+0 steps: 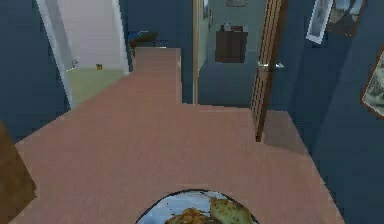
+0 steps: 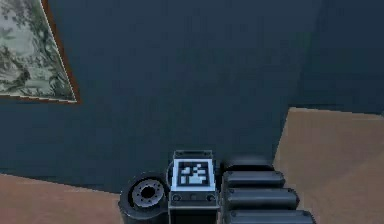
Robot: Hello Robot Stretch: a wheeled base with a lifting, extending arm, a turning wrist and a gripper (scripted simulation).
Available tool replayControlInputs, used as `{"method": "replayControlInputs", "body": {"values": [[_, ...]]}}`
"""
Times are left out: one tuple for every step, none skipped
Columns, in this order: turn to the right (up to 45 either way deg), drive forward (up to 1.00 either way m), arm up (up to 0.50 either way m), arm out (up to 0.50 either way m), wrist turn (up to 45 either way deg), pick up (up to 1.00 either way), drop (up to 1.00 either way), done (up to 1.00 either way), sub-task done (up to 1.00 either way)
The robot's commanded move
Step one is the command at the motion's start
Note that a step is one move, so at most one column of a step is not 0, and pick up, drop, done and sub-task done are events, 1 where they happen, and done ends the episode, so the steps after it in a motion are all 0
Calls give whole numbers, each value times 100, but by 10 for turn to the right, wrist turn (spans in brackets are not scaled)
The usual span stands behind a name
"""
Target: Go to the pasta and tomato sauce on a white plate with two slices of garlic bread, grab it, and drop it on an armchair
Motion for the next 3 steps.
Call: {"method": "replayControlInputs", "body": {"values": [[0, 100, 0, 0, 0, 0, 0, 0, 0], [-30, 0, 0, 0, 0, 0, 0, 0, 0], [0, 100, 0, 0, 0, 0, 0, 0, 0]]}}
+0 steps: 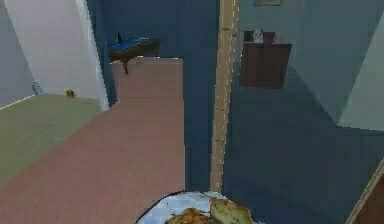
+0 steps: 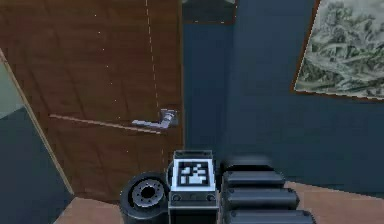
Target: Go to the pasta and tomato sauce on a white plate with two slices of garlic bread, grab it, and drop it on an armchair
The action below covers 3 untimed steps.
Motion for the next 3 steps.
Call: {"method": "replayControlInputs", "body": {"values": [[360, 0, 0, 0, 0, 0, 0, 0, 0], [0, 65, 0, 0, 0, 0, 0, 0, 0], [-180, 0, 0, 0, 0, 0, 0, 0, 0]]}}
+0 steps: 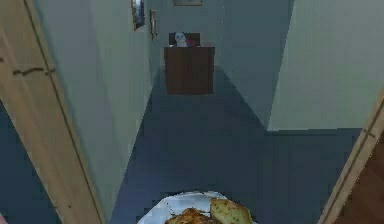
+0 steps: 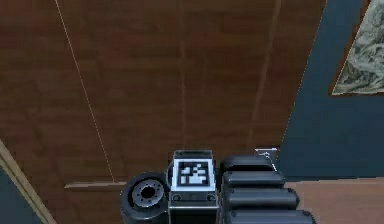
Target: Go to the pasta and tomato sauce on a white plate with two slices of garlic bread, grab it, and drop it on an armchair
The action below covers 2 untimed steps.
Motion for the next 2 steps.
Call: {"method": "replayControlInputs", "body": {"values": [[0, 30, 0, 0, 0, 0, 0, 0, 0], [300, 0, 0, 0, 0, 0, 0, 0, 0]]}}
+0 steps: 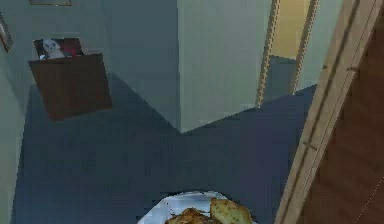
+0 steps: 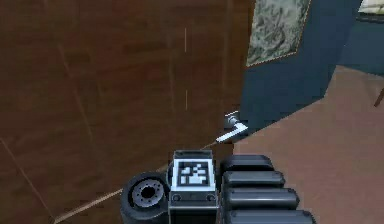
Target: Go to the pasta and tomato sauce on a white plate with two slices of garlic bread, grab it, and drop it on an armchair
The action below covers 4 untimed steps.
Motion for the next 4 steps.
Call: {"method": "replayControlInputs", "body": {"values": [[0, 50, 0, 0, 0, 0, 0, 0, 0], [330, 0, 0, 0, 0, 0, 0, 0, 0], [0, 100, 0, 0, 0, 0, 0, 0, 0], [60, 0, 0, 0, 0, 0, 0, 0, 0]]}}
